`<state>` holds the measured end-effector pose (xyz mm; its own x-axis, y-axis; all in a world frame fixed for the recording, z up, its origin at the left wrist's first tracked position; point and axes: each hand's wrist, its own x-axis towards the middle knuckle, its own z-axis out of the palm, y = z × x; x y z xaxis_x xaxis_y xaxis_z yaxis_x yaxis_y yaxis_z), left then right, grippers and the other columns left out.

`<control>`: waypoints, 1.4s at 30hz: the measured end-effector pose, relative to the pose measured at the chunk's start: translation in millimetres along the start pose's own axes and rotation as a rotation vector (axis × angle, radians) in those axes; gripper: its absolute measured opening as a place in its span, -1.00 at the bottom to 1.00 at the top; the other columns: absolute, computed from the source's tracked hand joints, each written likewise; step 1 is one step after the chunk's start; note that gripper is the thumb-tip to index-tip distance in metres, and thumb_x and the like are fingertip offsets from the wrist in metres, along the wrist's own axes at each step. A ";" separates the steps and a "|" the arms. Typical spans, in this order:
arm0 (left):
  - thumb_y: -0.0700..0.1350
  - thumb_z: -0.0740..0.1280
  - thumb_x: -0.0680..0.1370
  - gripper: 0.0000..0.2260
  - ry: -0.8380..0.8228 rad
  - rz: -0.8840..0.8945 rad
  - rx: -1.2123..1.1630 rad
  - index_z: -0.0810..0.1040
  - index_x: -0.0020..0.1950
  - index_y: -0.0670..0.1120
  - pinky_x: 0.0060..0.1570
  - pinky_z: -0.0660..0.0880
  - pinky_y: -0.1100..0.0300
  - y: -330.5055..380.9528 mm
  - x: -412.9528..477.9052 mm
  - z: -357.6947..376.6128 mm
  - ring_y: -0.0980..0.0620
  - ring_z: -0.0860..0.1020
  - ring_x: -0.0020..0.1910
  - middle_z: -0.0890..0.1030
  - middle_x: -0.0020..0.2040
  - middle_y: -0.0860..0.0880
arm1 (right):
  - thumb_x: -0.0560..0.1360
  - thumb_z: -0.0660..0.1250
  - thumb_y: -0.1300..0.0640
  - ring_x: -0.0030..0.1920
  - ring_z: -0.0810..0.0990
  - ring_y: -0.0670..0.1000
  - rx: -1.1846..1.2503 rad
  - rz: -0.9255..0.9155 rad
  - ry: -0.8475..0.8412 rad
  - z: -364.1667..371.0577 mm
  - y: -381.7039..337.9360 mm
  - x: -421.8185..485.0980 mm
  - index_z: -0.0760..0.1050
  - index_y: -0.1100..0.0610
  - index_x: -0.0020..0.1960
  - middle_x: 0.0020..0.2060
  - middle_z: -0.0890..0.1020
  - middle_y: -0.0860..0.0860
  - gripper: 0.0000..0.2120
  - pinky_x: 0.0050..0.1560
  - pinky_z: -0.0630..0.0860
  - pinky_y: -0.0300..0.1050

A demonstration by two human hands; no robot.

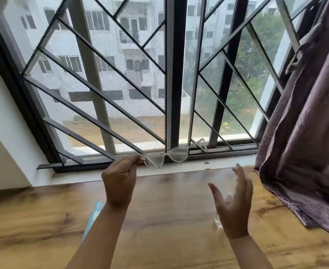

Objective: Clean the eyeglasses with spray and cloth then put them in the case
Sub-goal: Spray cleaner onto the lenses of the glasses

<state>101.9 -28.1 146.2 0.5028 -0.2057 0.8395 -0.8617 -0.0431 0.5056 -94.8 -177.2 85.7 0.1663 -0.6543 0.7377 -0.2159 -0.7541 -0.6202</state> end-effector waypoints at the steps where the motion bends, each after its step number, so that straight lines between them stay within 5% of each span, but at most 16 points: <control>1: -0.17 0.34 0.40 -0.83 0.012 0.010 -0.004 0.67 -0.18 -0.25 -0.12 0.41 0.50 0.5 1.2 0.8 0.12 0.56 -0.18 0.62 -0.23 0.02 | 0.34 0.42 -0.04 0.16 0.40 0.10 -0.043 0.015 -0.008 0.7 10.7 -12.0 0.22 0.21 0.39 0.19 0.41 0.19 -0.26 0.23 0.30 -0.29; 6: -0.19 0.33 0.42 -0.83 0.048 0.059 -0.030 0.67 -0.15 -0.25 -0.08 0.48 0.44 -0.5 4.9 4.7 0.11 0.58 -0.17 0.64 -0.22 -0.02 | 0.41 0.34 0.03 0.15 0.46 0.13 -0.133 0.013 -0.128 6.0 50.4 -49.9 0.12 0.16 0.44 0.22 0.34 0.18 -0.31 0.16 0.44 -0.08; 9: -0.17 0.33 0.43 -0.83 0.059 0.059 -0.038 0.67 -0.15 -0.23 -0.12 0.53 0.30 -1.7 4.9 6.0 0.10 0.59 -0.19 0.63 -0.20 0.01 | 0.33 0.46 0.37 0.10 0.45 -0.02 -0.084 0.051 -0.122 9.5 51.8 -55.9 0.09 0.06 0.45 0.17 0.38 0.19 -0.16 0.12 0.42 -0.23; 12: -0.17 0.34 0.43 -0.83 0.064 0.067 -0.035 0.67 -0.15 -0.23 -0.13 0.51 0.32 -1.3 6.2 5.7 0.11 0.59 -0.19 0.60 -0.19 0.04 | 0.30 0.43 0.48 0.08 0.44 0.00 -0.044 0.086 -0.141 11.5 49.3 -54.6 0.08 0.05 0.44 0.13 0.41 0.26 -0.13 0.12 0.28 -0.36; 16: -0.20 0.33 0.42 -0.85 0.070 0.056 -0.039 0.67 -0.15 -0.23 -0.10 0.49 0.40 -0.1 6.5 5.0 0.12 0.58 -0.18 0.60 -0.18 0.04 | 0.48 0.18 0.14 0.14 0.41 0.05 -0.002 0.088 -0.120 14.0 45.9 -53.0 -0.03 -0.11 0.48 0.14 0.43 0.30 -0.34 0.20 0.24 -0.45; 20: -0.22 0.31 0.42 -0.83 0.070 0.057 -0.029 0.67 -0.19 -0.25 -0.08 0.40 0.57 2.9 4.7 7.5 0.22 0.53 -0.16 0.60 -0.22 0.03 | 0.46 0.15 0.06 0.10 0.53 0.09 0.113 0.024 -0.161 19.9 15.6 -53.0 -0.04 -0.15 0.48 0.16 0.46 0.25 -0.34 0.04 0.57 0.07; 26: -0.37 0.42 0.34 -0.90 -0.006 0.130 0.088 0.67 -0.18 -0.26 0.03 0.36 0.57 -5.5 -2.1 15.1 0.10 0.55 -0.12 0.68 -0.25 -0.13 | 0.44 0.31 0.09 -0.20 0.59 -0.08 0.319 -0.109 -0.113 35.6 -52.7 -28.1 0.17 -0.12 0.43 -0.10 0.59 0.08 -0.39 -0.22 0.55 -0.30; 29: -0.28 0.35 0.41 -0.89 -0.018 0.181 0.135 0.67 -0.17 -0.25 0.02 0.40 0.48 -3.9 -2.9 14.8 0.08 0.56 -0.14 0.68 -0.24 -0.12 | 0.41 0.39 0.07 -0.27 0.56 -0.15 0.319 -0.160 -0.122 39.6 -70.5 -15.8 0.25 -0.01 0.38 -0.04 0.52 -0.10 -0.41 -0.20 0.46 -0.46; 37: -0.24 0.31 0.43 -0.85 -0.027 0.185 0.158 0.67 -0.16 -0.24 -0.06 0.43 0.40 -2.2 -1.4 11.2 0.08 0.57 -0.17 0.69 -0.24 -0.11 | 0.38 0.44 -0.02 -0.36 0.58 -0.08 0.290 -0.170 -0.091 47.2 -79.8 -9.0 0.23 0.02 0.40 0.07 0.45 -0.22 -0.33 -0.38 0.58 -0.18; 42: -0.25 0.33 0.42 -0.87 -0.031 0.179 0.160 0.67 -0.16 -0.24 -0.07 0.47 0.34 -3.3 -1.4 10.3 0.00 0.65 -0.24 0.69 -0.24 -0.11 | 0.36 0.46 0.02 -0.42 0.53 -0.06 0.224 -0.183 -0.139 44.6 -77.1 -11.9 0.32 0.05 0.29 -0.16 0.57 0.02 -0.43 -0.39 0.54 -0.23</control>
<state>103.3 -37.8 141.3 0.3410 -0.2539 0.9051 -0.9379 -0.1576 0.3091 -37.2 -113.8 112.8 0.3161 -0.4964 0.8085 0.0444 -0.8435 -0.5353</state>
